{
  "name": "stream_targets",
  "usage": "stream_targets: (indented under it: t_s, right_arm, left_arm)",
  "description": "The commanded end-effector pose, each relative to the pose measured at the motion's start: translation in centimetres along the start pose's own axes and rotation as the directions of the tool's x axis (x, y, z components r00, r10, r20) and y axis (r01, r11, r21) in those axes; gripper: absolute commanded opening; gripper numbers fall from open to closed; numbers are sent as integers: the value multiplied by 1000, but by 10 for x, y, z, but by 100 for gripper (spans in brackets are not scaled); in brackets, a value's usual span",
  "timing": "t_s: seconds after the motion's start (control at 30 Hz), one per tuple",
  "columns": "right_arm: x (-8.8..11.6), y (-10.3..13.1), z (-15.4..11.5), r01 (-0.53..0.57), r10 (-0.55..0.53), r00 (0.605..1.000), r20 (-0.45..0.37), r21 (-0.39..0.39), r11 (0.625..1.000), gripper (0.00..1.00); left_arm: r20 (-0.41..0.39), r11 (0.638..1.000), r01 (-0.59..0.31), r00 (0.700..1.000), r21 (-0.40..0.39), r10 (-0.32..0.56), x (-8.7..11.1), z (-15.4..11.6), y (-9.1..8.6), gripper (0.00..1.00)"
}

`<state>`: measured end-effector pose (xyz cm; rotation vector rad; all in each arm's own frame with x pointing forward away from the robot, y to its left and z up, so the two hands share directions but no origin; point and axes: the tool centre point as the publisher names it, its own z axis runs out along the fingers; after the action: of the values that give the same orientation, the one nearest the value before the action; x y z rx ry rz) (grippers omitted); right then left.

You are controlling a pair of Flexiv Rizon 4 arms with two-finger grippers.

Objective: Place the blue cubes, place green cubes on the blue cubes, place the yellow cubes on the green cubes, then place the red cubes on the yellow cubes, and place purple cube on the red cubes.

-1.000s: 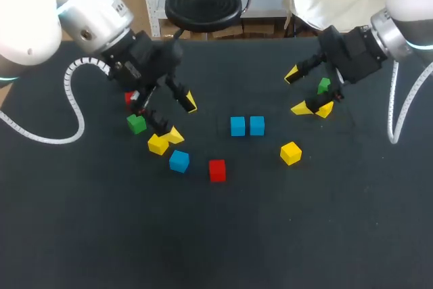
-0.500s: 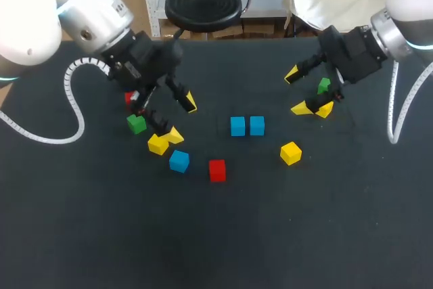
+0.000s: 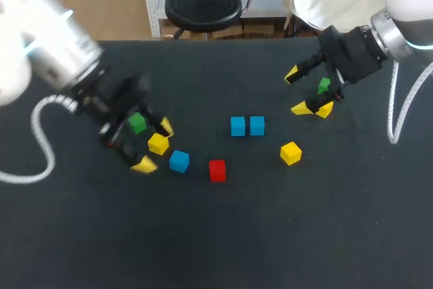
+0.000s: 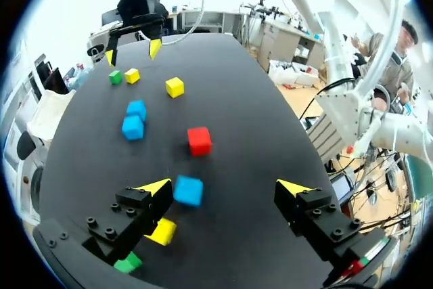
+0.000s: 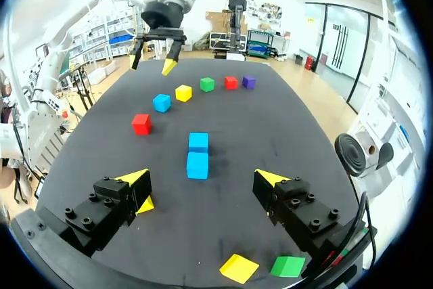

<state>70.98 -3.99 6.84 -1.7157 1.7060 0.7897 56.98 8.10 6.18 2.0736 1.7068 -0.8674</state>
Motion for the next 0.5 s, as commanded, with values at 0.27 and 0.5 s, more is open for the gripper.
stream_targets:
  t_s: [0.27,0.5]
  right_arm:
    - [0,0,0,0,0,1000,0,0,1000,100]
    - [0,0,0,0,0,1000,0,0,1000,100]
  left_arm:
    - [63,995,12,998,-102,-6,9,17,-20,100]
    - [49,993,-74,996,-96,79,-18,17,-13,100]
